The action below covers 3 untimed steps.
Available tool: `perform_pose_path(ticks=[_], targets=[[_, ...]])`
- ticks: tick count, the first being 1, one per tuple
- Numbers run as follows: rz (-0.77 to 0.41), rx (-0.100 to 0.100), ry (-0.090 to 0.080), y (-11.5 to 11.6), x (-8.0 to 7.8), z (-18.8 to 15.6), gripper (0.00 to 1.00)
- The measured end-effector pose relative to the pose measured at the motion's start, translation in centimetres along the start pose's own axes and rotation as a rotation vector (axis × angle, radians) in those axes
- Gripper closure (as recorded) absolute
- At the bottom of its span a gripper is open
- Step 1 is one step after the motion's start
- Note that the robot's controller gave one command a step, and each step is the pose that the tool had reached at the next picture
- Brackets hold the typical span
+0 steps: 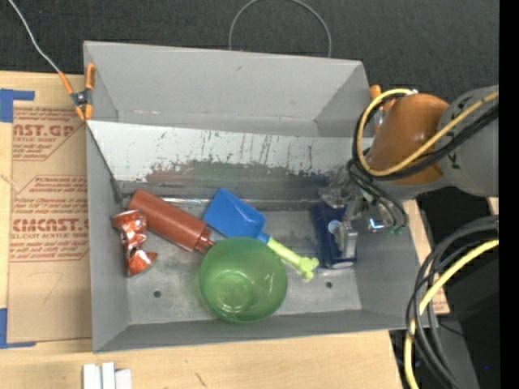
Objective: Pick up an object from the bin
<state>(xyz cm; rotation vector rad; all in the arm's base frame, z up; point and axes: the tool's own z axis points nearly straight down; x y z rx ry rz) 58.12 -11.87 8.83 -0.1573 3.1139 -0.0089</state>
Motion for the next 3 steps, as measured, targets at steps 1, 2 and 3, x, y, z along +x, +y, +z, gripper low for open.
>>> perform_pose_path(ticks=[1,2,3], targets=[[0.0,0.0,0.0,0.0,0.0,0.0,1.0],[0.0,0.0,0.0,0.0,0.0,0.0,1.0],[0.0,0.0,0.0,0.01,0.0,0.0,1.0]])
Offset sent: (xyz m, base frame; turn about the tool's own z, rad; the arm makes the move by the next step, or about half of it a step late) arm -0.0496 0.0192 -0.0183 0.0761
